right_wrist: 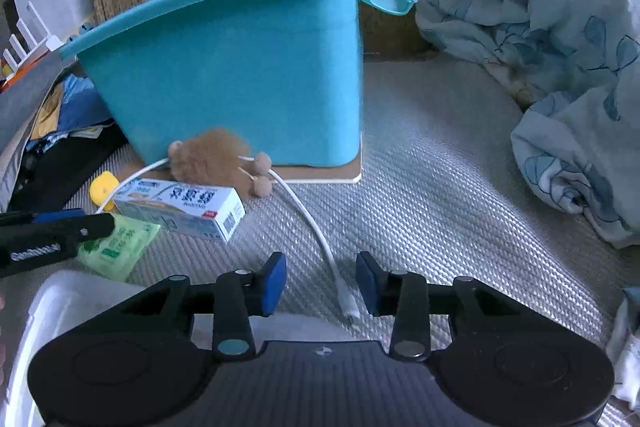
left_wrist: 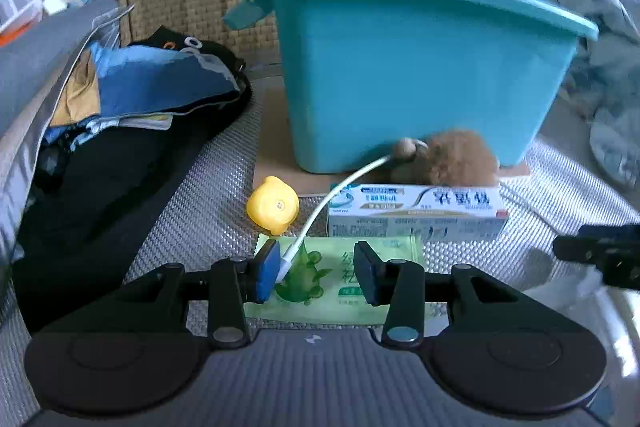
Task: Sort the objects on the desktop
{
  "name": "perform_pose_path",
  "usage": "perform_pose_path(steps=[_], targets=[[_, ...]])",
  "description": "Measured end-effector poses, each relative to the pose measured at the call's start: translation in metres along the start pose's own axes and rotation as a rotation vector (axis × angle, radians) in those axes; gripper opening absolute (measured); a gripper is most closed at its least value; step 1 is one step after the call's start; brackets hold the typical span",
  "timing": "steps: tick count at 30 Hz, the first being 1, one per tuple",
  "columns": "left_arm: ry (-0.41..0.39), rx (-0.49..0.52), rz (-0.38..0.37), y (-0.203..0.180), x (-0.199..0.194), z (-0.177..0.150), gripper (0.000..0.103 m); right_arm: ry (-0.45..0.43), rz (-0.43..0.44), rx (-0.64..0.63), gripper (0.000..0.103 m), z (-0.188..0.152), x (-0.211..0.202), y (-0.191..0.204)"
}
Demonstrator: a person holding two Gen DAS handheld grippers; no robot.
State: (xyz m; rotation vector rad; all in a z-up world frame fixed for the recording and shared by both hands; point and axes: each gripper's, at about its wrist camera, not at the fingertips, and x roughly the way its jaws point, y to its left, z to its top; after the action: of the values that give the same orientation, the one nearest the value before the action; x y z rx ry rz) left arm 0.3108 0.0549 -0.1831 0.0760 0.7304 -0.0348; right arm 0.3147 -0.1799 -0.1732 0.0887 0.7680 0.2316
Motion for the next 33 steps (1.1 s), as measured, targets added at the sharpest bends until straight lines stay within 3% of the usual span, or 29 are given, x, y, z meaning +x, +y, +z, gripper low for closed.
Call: perform_pose_path(steps=[6,14,21,33], targets=[[0.012,-0.010,0.025,0.005,0.002,0.000,0.043,0.012,0.004,0.005,0.043,-0.002,-0.002,-0.006],[0.028,-0.030,0.010,0.008,0.006,0.001,0.040,0.029,0.007,0.012,0.027,-0.003,-0.004,-0.013],[0.041,-0.015,-0.031,0.005,0.005,0.004,0.023,0.041,-0.001,0.004,0.009,-0.002,-0.005,-0.014],[0.029,0.041,-0.036,0.005,0.002,0.006,0.012,0.060,-0.025,-0.026,0.007,0.001,-0.005,-0.009]])
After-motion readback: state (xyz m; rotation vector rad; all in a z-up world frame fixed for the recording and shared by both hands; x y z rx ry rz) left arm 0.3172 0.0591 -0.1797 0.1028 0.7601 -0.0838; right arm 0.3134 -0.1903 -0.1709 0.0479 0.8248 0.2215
